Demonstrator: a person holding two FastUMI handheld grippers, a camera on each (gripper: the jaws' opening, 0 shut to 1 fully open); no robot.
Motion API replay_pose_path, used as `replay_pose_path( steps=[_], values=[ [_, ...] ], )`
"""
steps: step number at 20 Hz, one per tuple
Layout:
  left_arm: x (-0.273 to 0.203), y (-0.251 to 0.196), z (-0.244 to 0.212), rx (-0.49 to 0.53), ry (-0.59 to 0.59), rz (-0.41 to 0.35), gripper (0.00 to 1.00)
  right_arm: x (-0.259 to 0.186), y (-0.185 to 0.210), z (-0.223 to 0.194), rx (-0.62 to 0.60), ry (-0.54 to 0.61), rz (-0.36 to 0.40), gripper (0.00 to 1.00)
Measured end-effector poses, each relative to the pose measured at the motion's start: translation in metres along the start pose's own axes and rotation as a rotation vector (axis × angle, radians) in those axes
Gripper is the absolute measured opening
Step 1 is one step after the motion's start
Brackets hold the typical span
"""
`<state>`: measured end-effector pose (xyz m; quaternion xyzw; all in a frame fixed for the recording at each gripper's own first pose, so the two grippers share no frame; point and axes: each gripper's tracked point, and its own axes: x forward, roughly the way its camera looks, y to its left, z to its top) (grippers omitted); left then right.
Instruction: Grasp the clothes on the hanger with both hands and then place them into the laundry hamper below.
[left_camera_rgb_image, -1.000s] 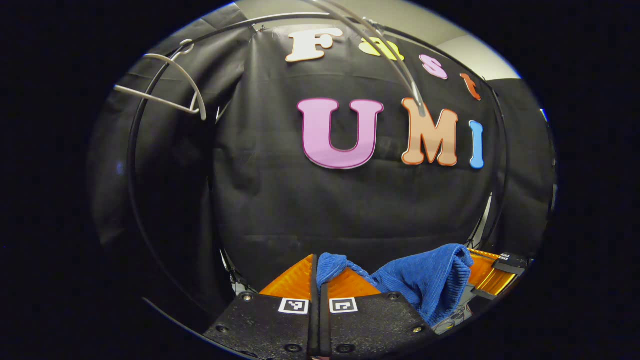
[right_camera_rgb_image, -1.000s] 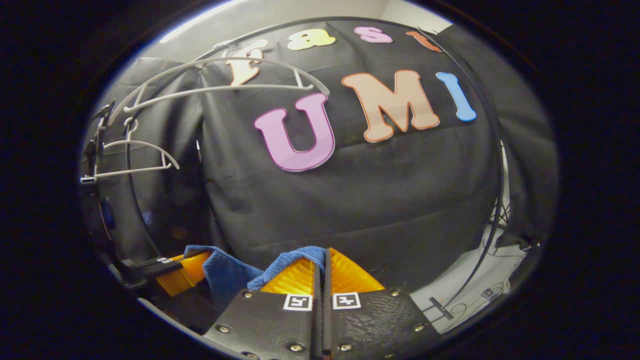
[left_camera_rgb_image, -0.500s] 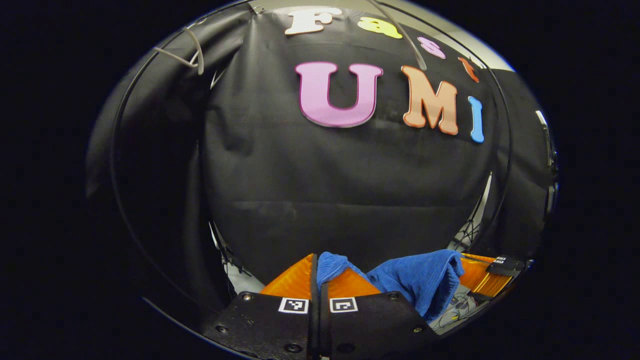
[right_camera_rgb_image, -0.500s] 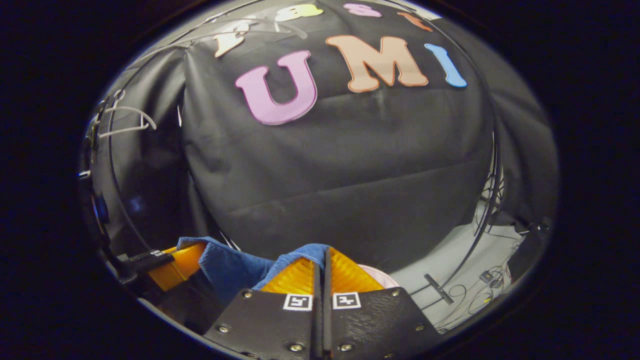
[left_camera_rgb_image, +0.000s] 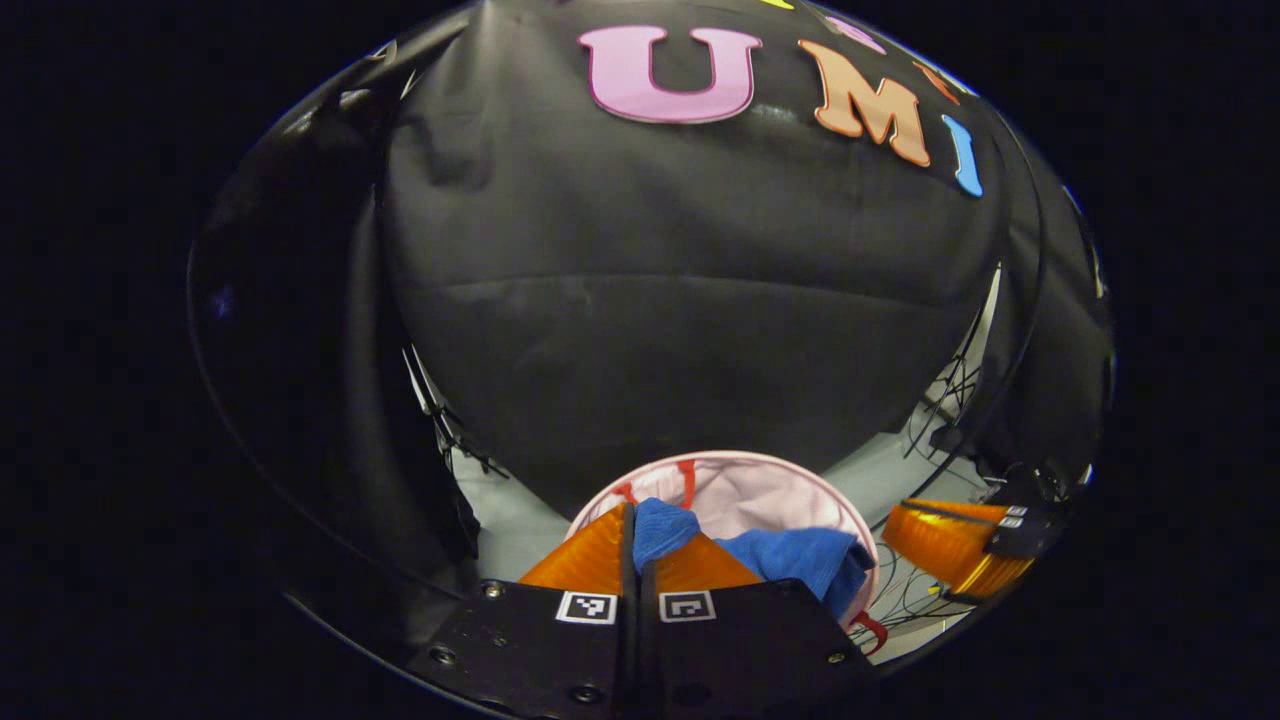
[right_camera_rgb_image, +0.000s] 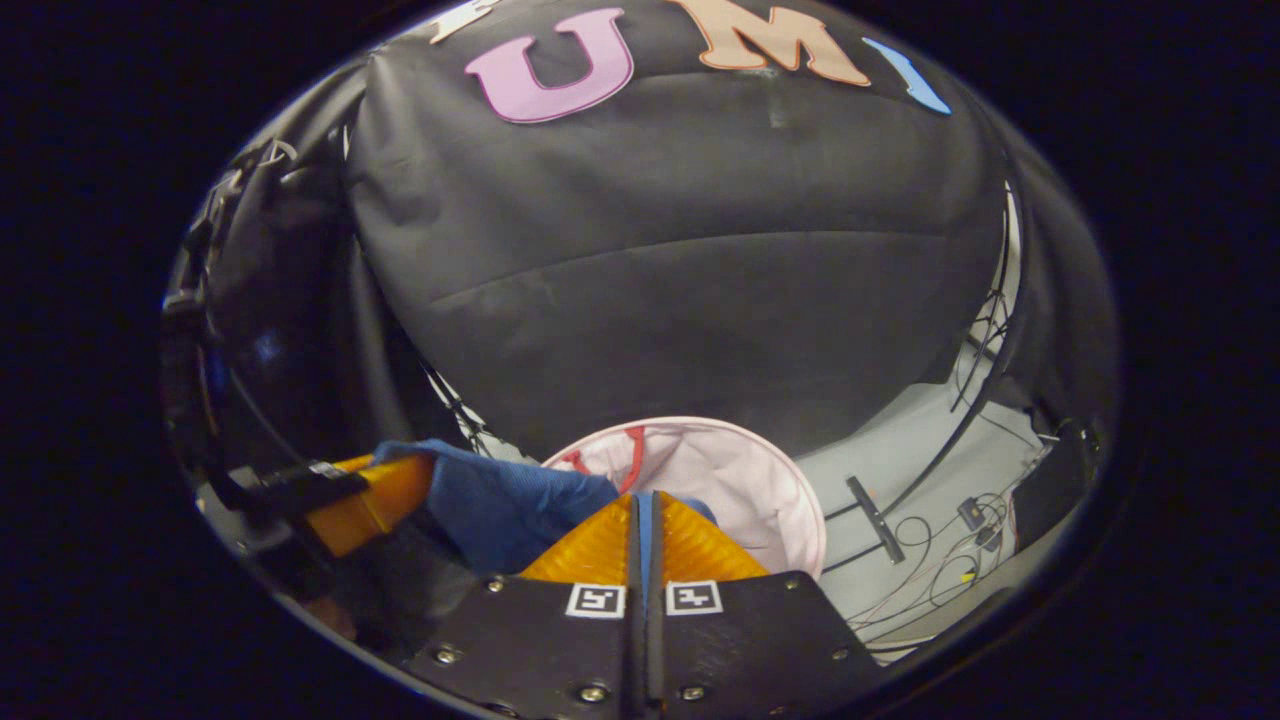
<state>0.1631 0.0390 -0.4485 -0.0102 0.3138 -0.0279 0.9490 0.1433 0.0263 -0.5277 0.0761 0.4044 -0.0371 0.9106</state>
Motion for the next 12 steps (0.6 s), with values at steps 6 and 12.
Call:
replay_pose_path(
  steps=[6, 12],
  values=[
    [-0.011, -0.015, 0.034, 0.055, -0.082, -0.034, 0.74, -0.007, -0.013, 0.019, -0.029, -0.055, -0.071, 0.02],
    [-0.025, -0.013, 0.05, 0.07, -0.146, -0.012, 0.97, -0.019, -0.015, 0.032, -0.042, -0.092, -0.108, 0.64]
  ],
)
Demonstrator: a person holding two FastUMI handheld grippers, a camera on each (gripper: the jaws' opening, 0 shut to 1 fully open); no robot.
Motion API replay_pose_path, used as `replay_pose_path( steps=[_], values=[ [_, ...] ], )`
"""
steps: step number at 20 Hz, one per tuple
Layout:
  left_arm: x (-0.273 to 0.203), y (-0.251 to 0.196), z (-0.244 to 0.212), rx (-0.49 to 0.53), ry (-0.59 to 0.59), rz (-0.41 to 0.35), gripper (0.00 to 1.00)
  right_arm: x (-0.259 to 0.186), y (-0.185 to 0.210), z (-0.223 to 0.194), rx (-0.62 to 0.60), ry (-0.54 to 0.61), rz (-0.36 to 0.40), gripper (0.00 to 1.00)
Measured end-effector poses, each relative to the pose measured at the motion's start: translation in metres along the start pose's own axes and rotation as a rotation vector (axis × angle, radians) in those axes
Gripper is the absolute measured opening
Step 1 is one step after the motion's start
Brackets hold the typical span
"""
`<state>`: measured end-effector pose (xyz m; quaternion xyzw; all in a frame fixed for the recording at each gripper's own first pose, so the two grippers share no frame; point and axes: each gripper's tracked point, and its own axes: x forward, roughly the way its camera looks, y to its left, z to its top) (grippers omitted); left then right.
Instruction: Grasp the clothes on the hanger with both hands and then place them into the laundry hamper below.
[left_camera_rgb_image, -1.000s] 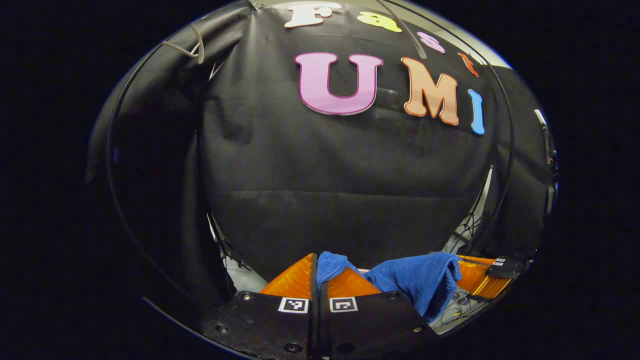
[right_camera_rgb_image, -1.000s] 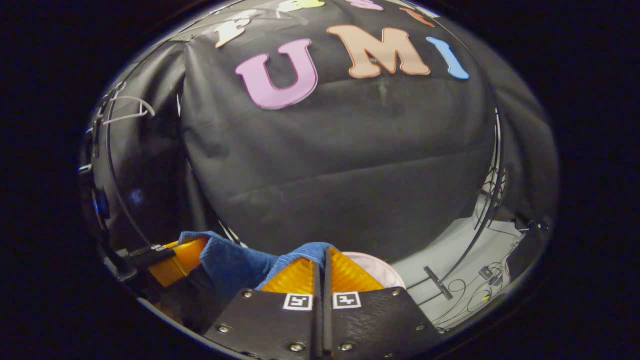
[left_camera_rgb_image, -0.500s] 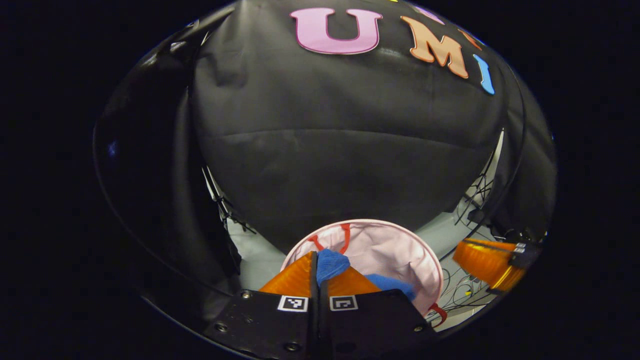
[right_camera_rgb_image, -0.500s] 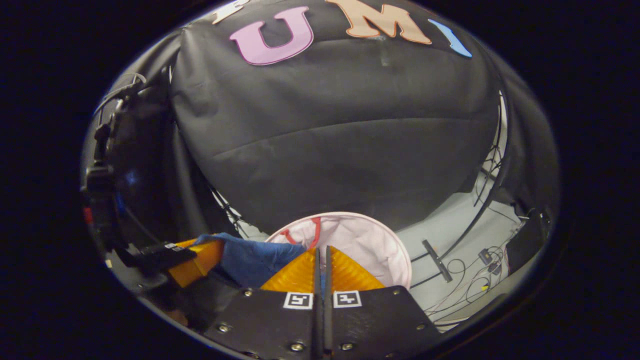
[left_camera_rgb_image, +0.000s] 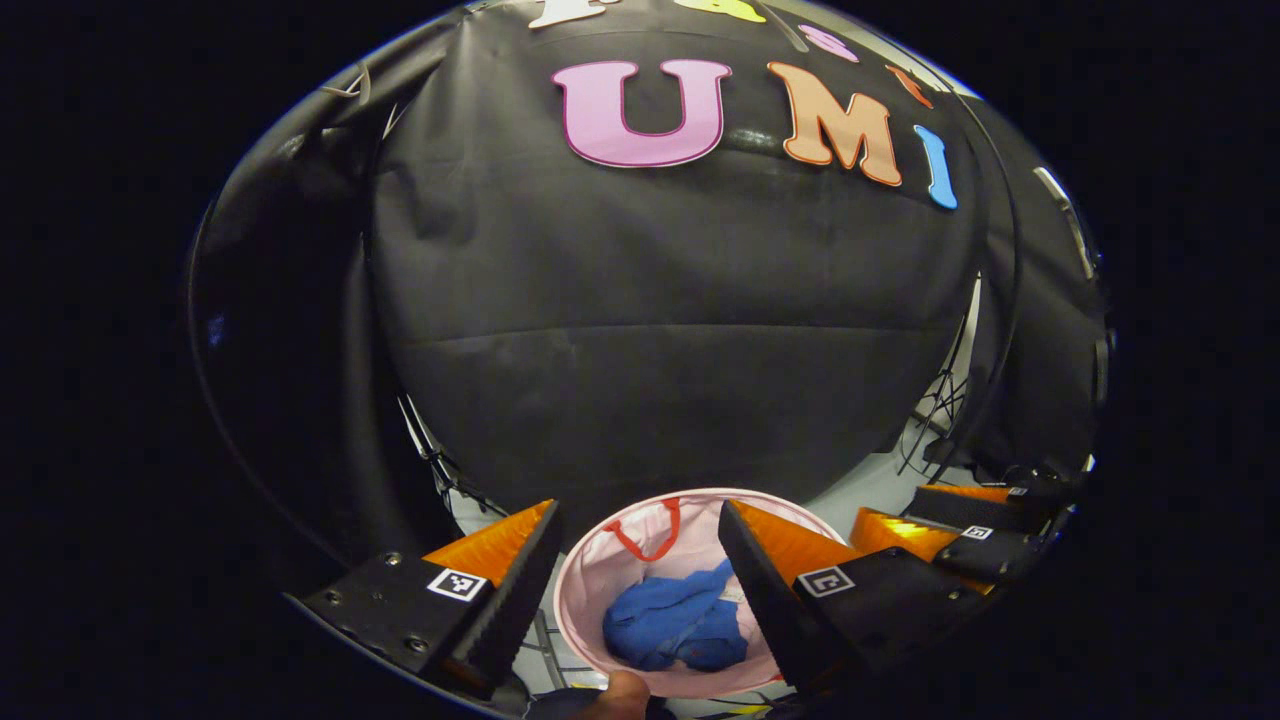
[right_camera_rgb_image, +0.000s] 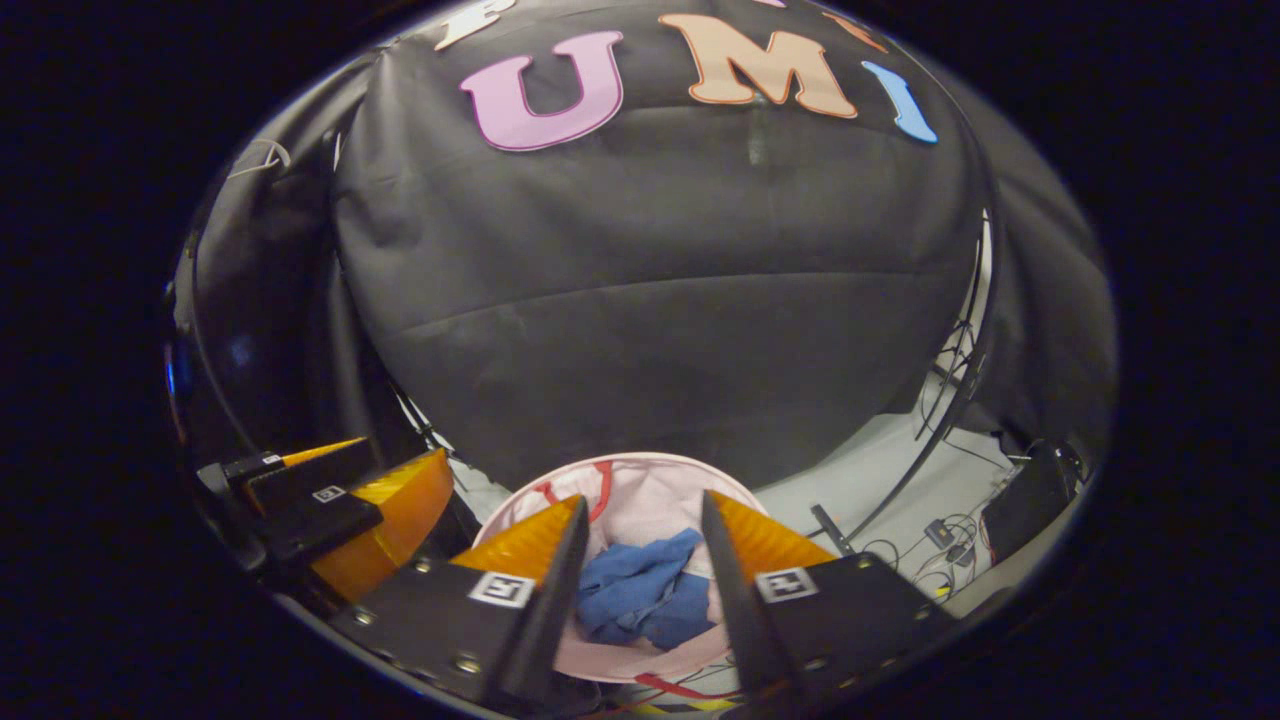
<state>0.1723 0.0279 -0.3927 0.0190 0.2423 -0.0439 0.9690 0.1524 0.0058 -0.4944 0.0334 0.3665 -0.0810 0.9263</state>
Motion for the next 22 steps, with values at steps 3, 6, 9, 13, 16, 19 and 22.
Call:
replay_pose_path(
  steps=[3, 6, 9, 13, 16, 19, 22],
  values=[
    [-0.004, 0.001, 0.005, 0.01, -0.002, 0.003, 0.97, -0.004, -0.001, 0.011, -0.01, -0.029, -0.017, 0.94],
    [-0.01, 0.0, 0.01, 0.003, -0.003, -0.004, 0.97, -0.013, 0.001, 0.022, -0.012, -0.056, -0.024, 0.99],
    [-0.016, 0.003, 0.019, 0.008, -0.021, 0.002, 0.98, -0.02, 0.004, 0.031, -0.023, -0.074, -0.022, 0.99],
    [-0.027, 0.006, 0.035, 0.006, -0.047, 0.006, 0.98, -0.034, 0.007, 0.044, -0.013, -0.1, -0.017, 1.0],
    [-0.04, 0.007, 0.053, 0.002, -0.084, 0.003, 0.97, -0.048, 0.006, 0.056, -0.023, -0.13, -0.026, 0.99],
    [-0.053, 0.012, 0.068, 0.006, -0.114, 0.003, 0.97, -0.065, 0.008, 0.07, -0.04, -0.15, -0.033, 0.99],
    [-0.069, 0.018, 0.086, 0.01, -0.138, 0.008, 0.97, -0.089, 0.012, 0.088, -0.051, -0.189, -0.026, 0.99]
  ],
)
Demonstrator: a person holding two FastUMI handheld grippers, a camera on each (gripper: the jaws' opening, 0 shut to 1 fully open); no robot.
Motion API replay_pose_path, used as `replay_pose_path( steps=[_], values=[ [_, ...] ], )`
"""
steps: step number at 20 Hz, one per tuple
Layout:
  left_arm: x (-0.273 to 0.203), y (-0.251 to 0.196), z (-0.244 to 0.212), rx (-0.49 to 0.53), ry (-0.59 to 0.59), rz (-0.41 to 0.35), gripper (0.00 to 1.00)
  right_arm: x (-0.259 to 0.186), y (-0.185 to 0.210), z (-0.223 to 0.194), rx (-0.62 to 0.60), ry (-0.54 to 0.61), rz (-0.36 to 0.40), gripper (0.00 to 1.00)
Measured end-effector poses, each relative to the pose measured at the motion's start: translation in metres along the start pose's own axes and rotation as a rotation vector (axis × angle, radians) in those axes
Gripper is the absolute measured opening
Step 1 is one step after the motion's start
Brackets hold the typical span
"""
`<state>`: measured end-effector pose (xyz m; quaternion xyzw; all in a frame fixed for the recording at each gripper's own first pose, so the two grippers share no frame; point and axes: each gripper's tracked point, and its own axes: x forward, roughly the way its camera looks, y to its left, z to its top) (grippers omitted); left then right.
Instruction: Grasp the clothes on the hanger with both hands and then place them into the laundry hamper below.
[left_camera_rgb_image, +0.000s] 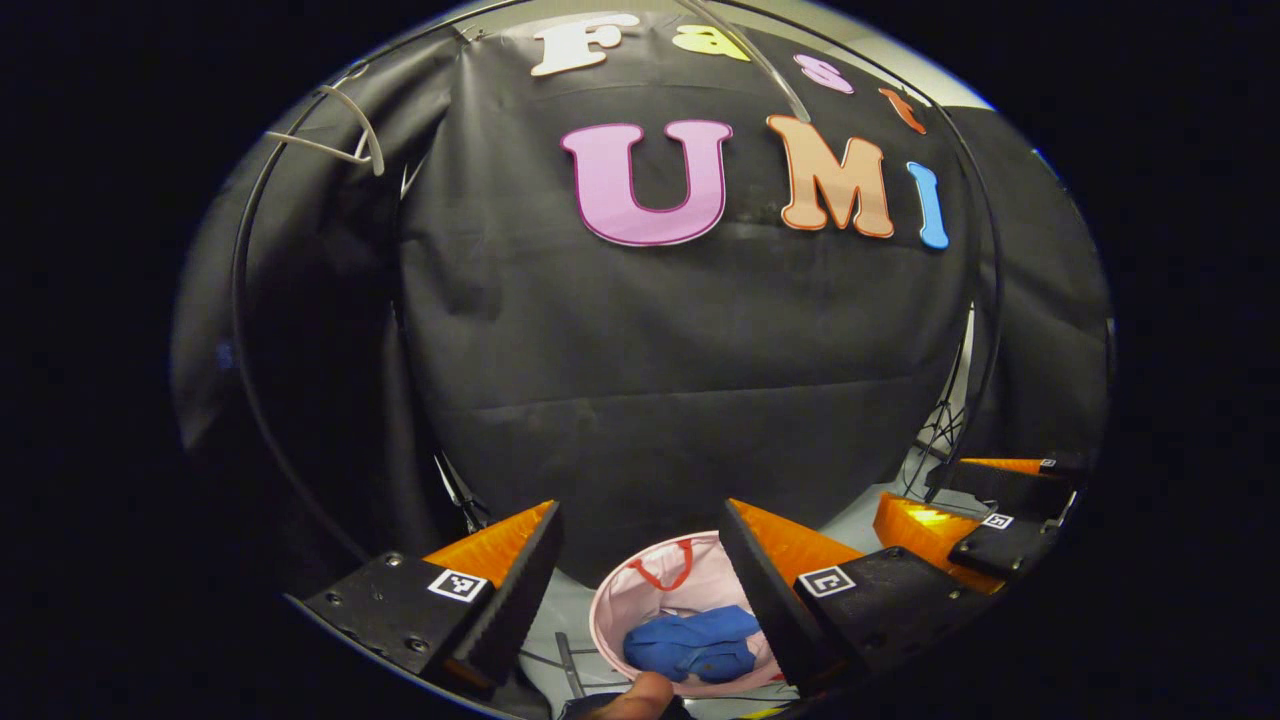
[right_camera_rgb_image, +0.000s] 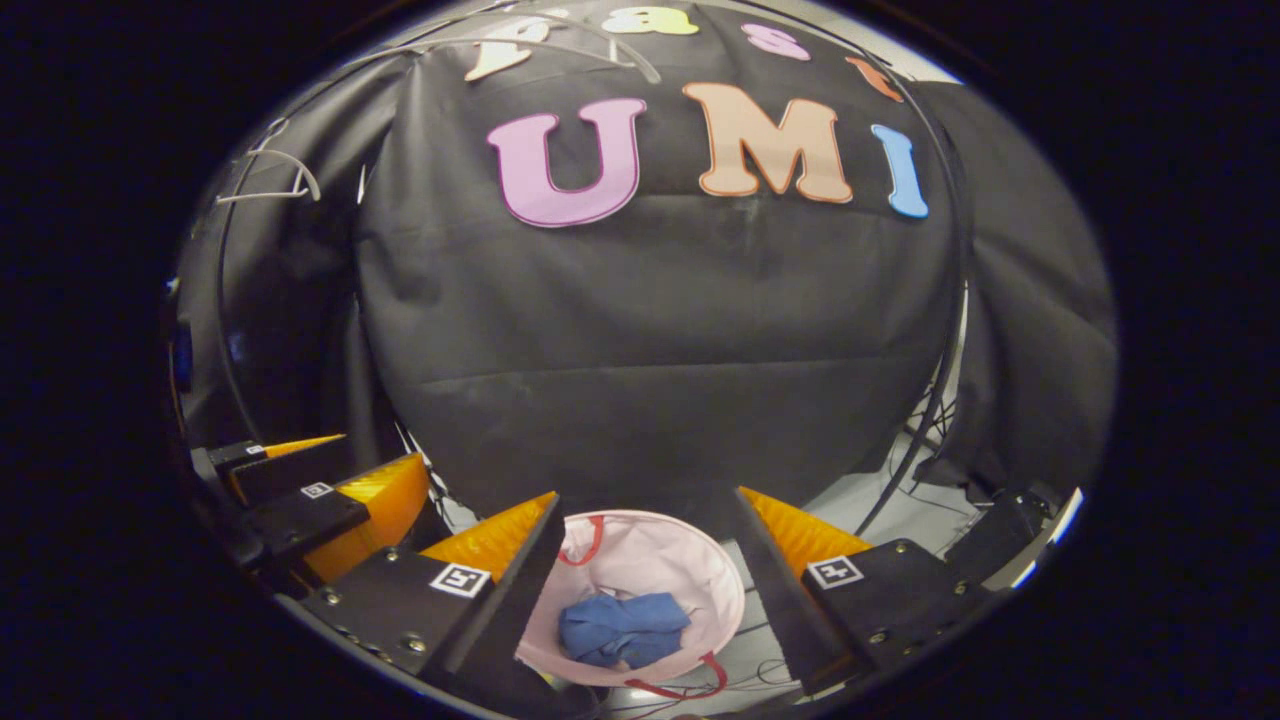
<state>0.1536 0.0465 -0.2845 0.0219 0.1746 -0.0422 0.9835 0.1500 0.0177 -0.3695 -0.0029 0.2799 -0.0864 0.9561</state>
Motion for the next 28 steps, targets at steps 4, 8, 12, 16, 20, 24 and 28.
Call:
replay_pose_path(
  steps=[4, 8, 12, 16, 20, 24, 28],
  values=[
    [-0.023, -0.004, 0.032, 0.0, -0.057, 0.002, 0.97, -0.036, 0.012, 0.037, 0.006, -0.085, 0.034, 0.99],
    [-0.051, -0.003, 0.057, -0.01, -0.105, -0.023, 0.96, -0.068, 0.011, 0.068, -0.005, -0.151, 0.036, 0.99],
    [-0.079, -0.005, 0.08, -0.025, -0.153, -0.031, 0.96, -0.093, 0.017, 0.09, -0.002, -0.205, 0.055, 0.99],
    [-0.104, -0.001, 0.098, -0.042, -0.182, -0.035, 0.96, -0.111, 0.016, 0.106, 0.001, -0.239, 0.083, 0.99],
    [-0.119, 0.001, 0.113, -0.058, -0.21, -0.027, 0.98, -0.124, -0.006, 0.123, -0.022, -0.26, 0.072, 0.99],
    [-0.13, 0.011, 0.134, -0.04, -0.246, 0.019, 0.97, -0.146, -0.013, 0.145, -0.005, -0.305, 0.093, 0.99],
    [-0.149, 0.014, 0.159, -0.049, -0.292, 0.025, 0.98, -0.169, -0.018, 0.168, 0.013, -0.339, 0.119, 0.98]
  ],
)
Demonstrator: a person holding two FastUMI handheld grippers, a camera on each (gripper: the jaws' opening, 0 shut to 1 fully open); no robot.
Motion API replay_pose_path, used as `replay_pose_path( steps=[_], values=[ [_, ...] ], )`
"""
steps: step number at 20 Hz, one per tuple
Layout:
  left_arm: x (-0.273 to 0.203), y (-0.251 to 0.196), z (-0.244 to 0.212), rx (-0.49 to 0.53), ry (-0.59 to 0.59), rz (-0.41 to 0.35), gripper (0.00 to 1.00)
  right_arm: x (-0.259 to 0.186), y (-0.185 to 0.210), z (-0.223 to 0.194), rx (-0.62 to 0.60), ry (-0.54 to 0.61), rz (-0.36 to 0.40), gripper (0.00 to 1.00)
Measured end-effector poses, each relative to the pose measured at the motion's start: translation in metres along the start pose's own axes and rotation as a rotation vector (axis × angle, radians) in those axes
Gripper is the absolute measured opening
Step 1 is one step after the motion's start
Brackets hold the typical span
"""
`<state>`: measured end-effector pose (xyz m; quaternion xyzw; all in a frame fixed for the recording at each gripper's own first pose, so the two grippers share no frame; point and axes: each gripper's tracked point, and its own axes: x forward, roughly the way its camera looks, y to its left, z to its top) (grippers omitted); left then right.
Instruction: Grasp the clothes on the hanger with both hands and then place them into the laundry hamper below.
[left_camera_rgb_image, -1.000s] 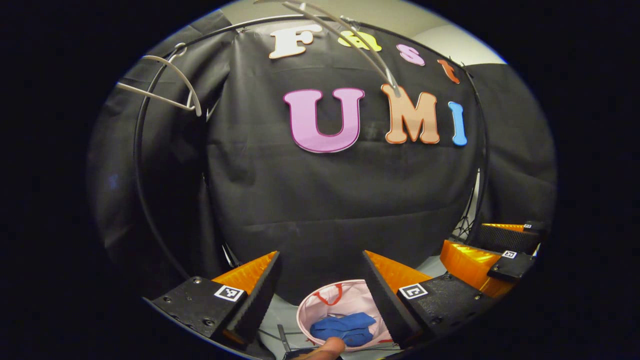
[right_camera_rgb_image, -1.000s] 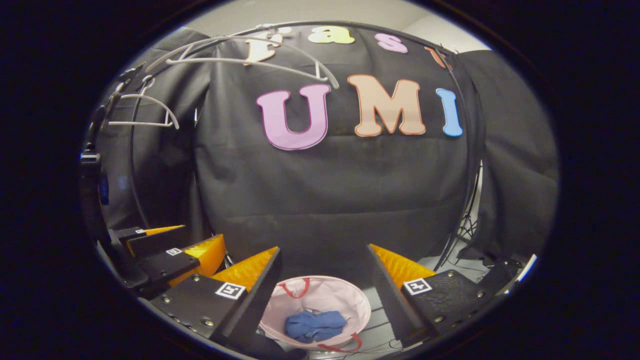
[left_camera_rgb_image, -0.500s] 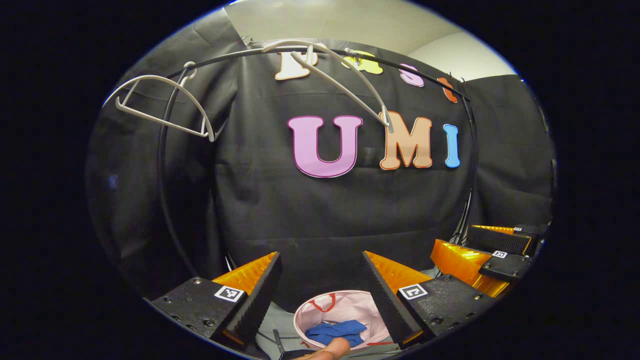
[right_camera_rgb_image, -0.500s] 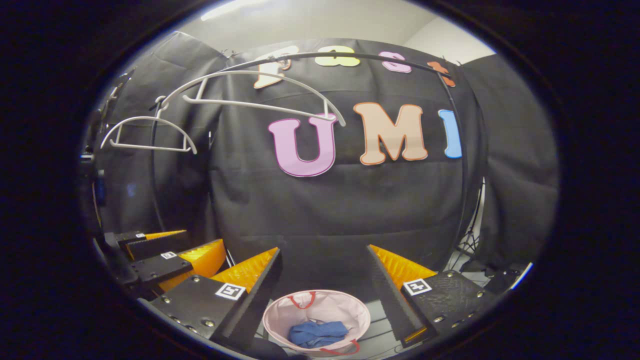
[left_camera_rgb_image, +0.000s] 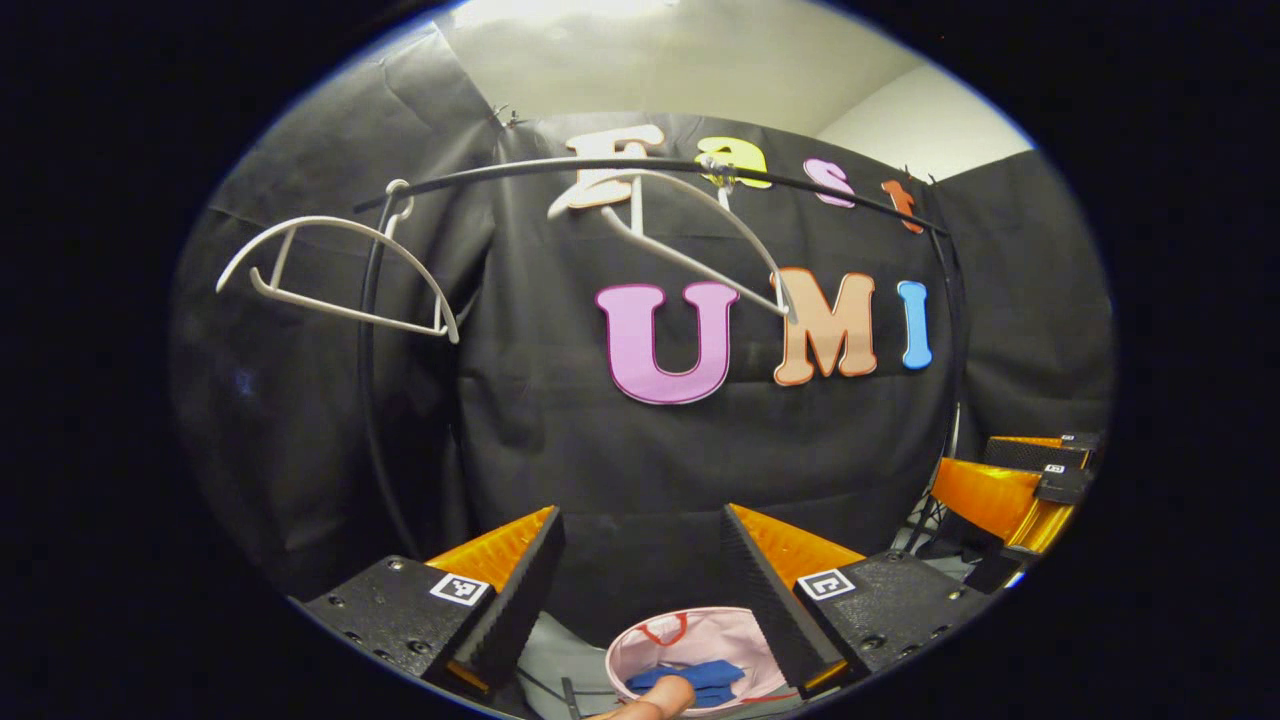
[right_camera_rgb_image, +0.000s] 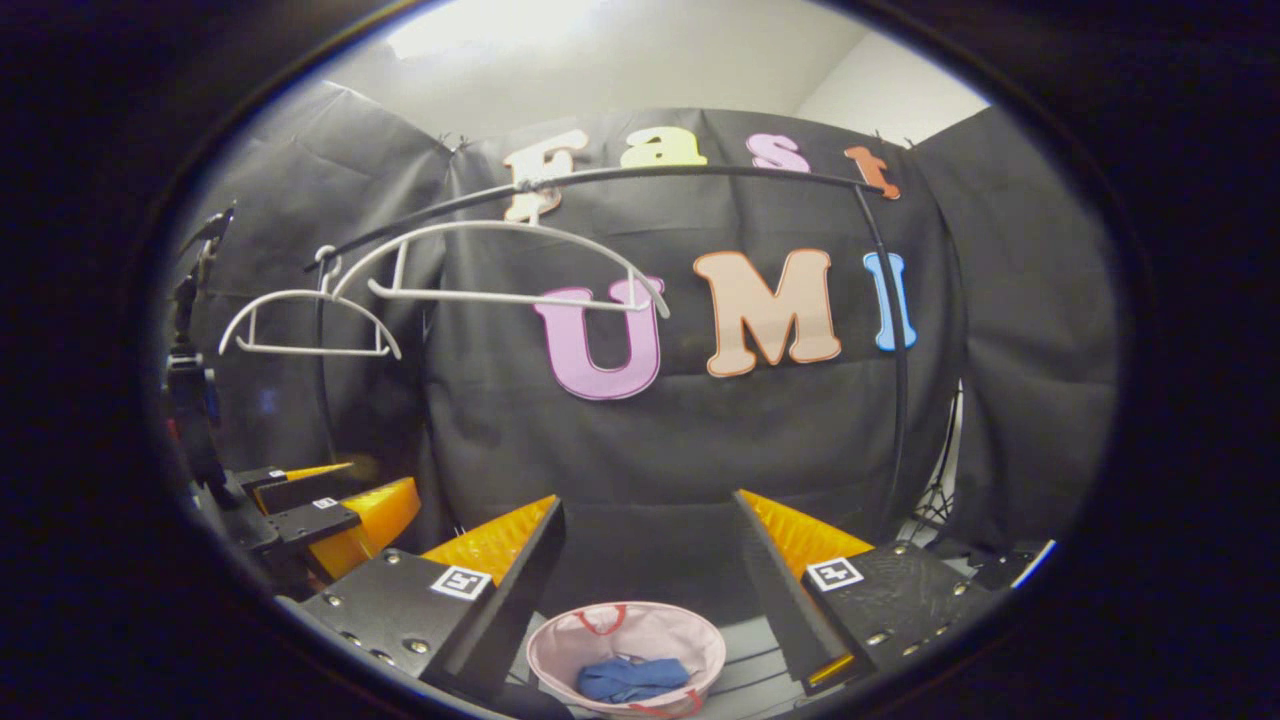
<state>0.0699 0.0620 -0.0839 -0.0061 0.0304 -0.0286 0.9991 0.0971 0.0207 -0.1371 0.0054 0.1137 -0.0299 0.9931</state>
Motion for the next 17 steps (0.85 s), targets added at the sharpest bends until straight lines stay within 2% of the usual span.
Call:
replay_pose_path(
  steps=[1, 2, 3, 4, 6, 8, 12, 17],
  values=[
    [-0.003, -0.003, 0.003, -0.012, 0.006, -0.007, 0.98, -0.004, 0.0, 0.007, 0.0, -0.012, 0.01, 0.94],
    [-0.004, -0.005, 0.008, -0.021, 0.009, -0.009, 0.98, -0.009, 0.002, 0.015, 0.013, -0.032, 0.03, 0.98],
    [-0.006, -0.004, 0.014, -0.024, 0.005, -0.005, 0.98, -0.013, 0.006, 0.023, 0.039, -0.05, 0.062, 0.94],
    [-0.007, -0.004, 0.023, -0.032, -0.016, -0.004, 0.98, -0.016, 0.009, 0.028, 0.056, -0.066, 0.081, 0.99],
    [-0.007, -0.012, 0.032, -0.061, -0.026, -0.022, 0.95, -0.024, 0.002, 0.04, 0.07, -0.097, 0.069, 0.99],
    [-0.009, -0.011, 0.042, -0.078, -0.037, -0.014, 0.93, -0.025, -0.001, 0.039, 0.018, -0.093, 0.063, 0.98],
    [-0.016, -0.007, 0.065, -0.105, -0.081, 0.039, 0.92, -0.028, 0.004, 0.036, -0.022, -0.088, 0.11, 0.95],
    [-0.022, -0.01, 0.07, -0.026, -0.109, 0.117, 0.92, -0.039, -0.007, 0.037, -0.081, -0.139, 0.129, 0.94]
  ],
)
